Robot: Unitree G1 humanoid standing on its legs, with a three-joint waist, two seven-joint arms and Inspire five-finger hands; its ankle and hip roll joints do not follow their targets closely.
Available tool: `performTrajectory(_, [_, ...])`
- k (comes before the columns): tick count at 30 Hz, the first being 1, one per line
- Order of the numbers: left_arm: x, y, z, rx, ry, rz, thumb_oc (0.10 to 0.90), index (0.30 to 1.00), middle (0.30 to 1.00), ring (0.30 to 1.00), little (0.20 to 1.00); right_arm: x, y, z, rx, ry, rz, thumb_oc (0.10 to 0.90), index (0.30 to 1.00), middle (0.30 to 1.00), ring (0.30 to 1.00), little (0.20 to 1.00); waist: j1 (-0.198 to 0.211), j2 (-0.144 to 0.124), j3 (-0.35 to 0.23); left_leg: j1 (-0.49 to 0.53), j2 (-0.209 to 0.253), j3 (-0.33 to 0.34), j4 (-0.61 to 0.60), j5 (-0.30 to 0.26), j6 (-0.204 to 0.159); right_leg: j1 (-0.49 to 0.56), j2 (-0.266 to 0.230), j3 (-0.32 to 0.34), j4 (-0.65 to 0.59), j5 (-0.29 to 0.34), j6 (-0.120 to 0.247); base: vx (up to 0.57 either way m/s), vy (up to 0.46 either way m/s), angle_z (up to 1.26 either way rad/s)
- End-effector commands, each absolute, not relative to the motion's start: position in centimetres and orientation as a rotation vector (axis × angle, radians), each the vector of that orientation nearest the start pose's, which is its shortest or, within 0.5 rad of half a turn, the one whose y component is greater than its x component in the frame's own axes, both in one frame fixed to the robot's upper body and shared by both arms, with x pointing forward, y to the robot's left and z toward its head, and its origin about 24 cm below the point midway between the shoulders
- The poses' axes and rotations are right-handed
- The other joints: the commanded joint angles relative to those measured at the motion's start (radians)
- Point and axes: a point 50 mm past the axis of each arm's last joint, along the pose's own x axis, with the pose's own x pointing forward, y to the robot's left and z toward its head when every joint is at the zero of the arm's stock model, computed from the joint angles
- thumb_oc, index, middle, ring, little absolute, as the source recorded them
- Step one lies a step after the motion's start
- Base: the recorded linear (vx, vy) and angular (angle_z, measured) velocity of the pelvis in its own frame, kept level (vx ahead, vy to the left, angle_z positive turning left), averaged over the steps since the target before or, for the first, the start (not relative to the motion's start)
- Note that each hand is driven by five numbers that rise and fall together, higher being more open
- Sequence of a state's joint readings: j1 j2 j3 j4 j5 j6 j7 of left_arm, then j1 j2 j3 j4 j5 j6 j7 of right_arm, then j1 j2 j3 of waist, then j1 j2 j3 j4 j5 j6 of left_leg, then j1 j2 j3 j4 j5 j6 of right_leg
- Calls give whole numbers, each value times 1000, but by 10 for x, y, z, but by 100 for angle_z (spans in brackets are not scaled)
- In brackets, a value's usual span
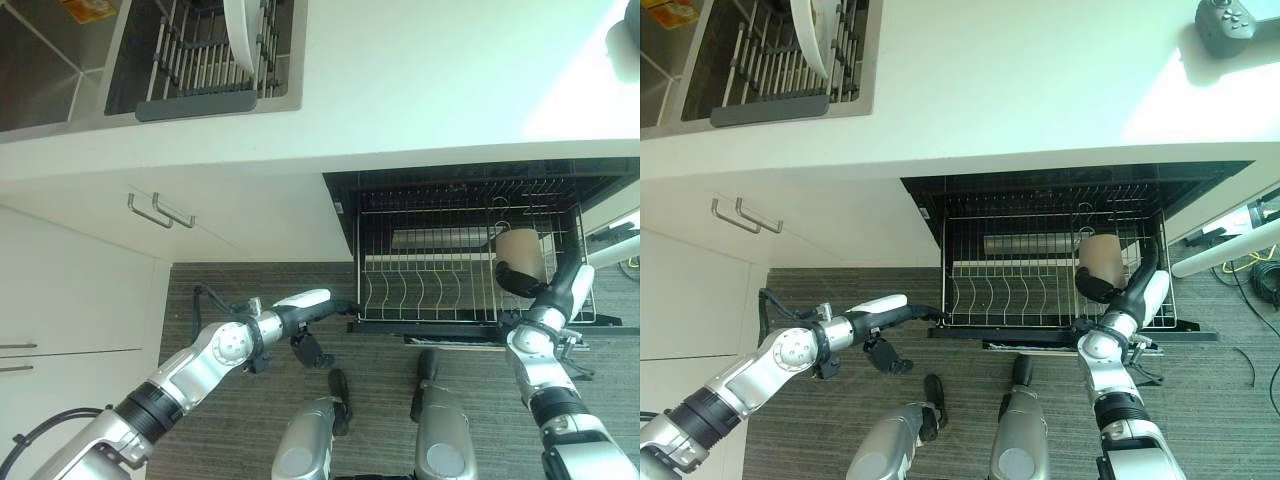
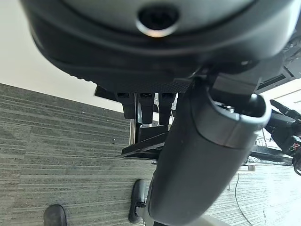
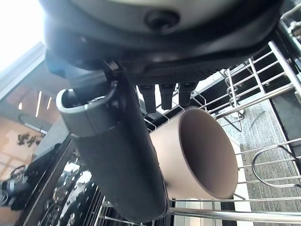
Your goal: Place the dishes in the dishwasher.
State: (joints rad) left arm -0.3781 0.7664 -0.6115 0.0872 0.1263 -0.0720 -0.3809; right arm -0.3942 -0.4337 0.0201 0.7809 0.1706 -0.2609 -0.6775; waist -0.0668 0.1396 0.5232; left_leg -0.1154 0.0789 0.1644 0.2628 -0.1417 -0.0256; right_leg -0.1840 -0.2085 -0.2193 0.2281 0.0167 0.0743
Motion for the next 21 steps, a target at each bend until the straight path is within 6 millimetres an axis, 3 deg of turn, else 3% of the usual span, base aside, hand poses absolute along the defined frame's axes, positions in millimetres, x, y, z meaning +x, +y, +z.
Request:
performTrajectory(1, [280,139,98,966,-169,-872,800,900,900,900,900,269,-322,24,-267,69,-920,800,900,900,900,900,-22,34,-59,-36,79,61,37,-68,17,14,-31,78,72,-173,56,-35,5,0])
performTrajectory(5, [278,139,95,963,-166,-870,800,900,900,900,900,262,-314,12,-259,105,-910,800,900,900,900,900,-29,36,-64,-31,82,68,37,-68,17,17,-33,77,72,-173,57,-9,3,-2])
performTrajectory(10, [279,140,97,961,-165,-869,800,900,900,900,900,261,-313,12,-245,97,-903,800,900,900,900,900,-30,37,-72,-31,82,72,37,-69,16,16,-35,75,72,-174,59,-15,-5,-4])
performTrajectory(16, [278,140,95,959,-156,-873,800,900,900,900,900,265,-309,19,-181,32,-858,800,900,900,900,900,-30,35,-80,-26,80,73,37,-71,16,20,-35,73,72,-177,59,0,0,0])
performTrajectory(21, [274,146,87,948,-122,-834,800,900,900,900,900,269,-281,37,-74,-117,-689,800,900,900,900,900,-45,18,-98,-15,84,83,37,-75,18,24,-30,82,72,-181,60,3,0,-2])
